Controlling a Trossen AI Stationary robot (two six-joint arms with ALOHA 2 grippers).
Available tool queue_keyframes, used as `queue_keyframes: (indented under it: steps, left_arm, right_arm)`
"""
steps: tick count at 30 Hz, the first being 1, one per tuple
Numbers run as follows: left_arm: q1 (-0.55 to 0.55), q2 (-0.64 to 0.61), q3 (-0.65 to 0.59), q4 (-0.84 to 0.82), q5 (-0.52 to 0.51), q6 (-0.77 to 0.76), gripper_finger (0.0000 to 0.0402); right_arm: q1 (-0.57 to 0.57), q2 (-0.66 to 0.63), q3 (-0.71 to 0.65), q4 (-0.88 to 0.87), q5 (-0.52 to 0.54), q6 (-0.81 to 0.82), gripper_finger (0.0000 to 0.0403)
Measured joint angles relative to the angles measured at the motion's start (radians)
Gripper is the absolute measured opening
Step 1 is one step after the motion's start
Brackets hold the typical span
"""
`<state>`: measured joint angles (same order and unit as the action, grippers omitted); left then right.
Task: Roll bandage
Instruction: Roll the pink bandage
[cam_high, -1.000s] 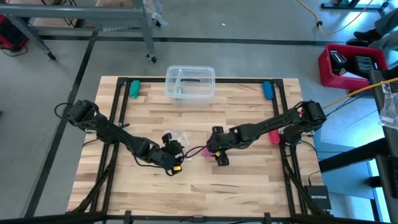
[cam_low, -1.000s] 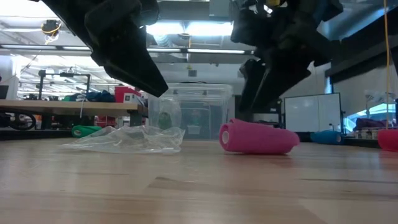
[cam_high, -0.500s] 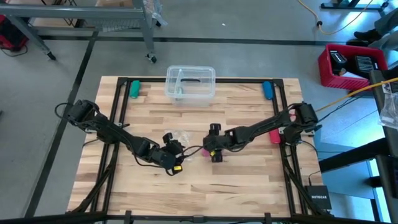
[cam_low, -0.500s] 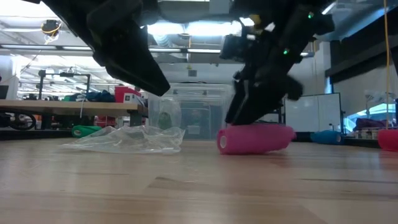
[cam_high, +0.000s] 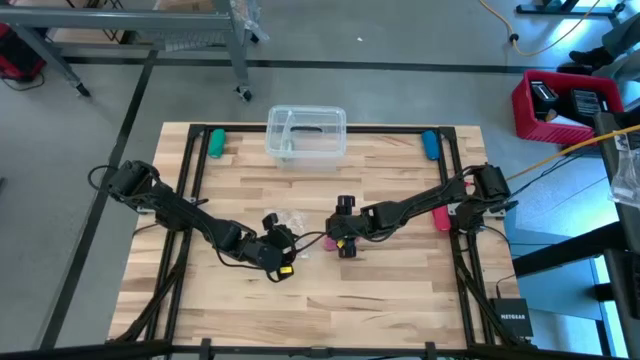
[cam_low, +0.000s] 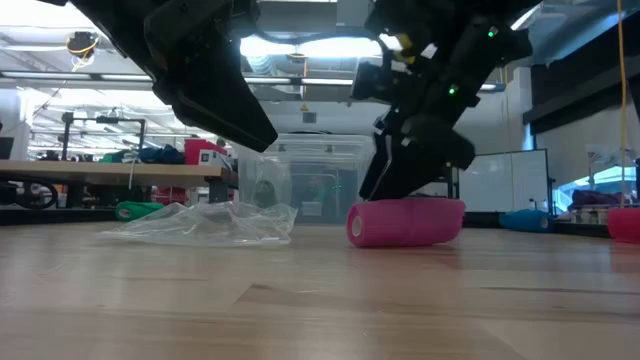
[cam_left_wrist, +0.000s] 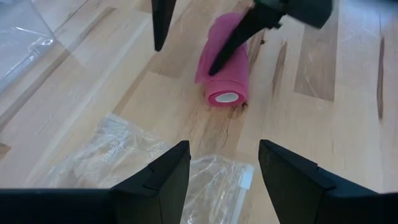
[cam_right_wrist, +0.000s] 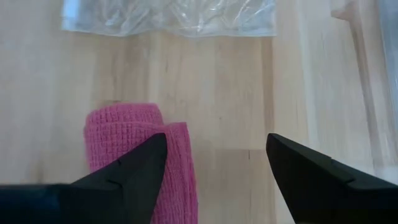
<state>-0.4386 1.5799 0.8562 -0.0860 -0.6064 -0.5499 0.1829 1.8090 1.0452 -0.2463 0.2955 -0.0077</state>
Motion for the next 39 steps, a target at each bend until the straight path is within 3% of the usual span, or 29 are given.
queue_keyframes:
  steps: [10, 25, 39]
  left_arm:
    - [0.0, 0.0, 0.0, -0.001, 0.0, 0.0, 0.0182]
    - [0.0, 0.0, -0.001, 0.001, 0.0, -0.004, 0.0182]
    - [0.0, 0.0, -0.001, 0.001, 0.0, -0.003, 0.0182]
  right_arm:
    - [0.001, -0.076, -0.002, -0.021, 0.008, 0.003, 0.0282]
    - [-0.002, 0.04, 0.003, 0.006, 0.02, 0.029, 0.0282]
    - [-0.002, 0.047, 0.003, 0.016, 0.01, -0.025, 0.0282]
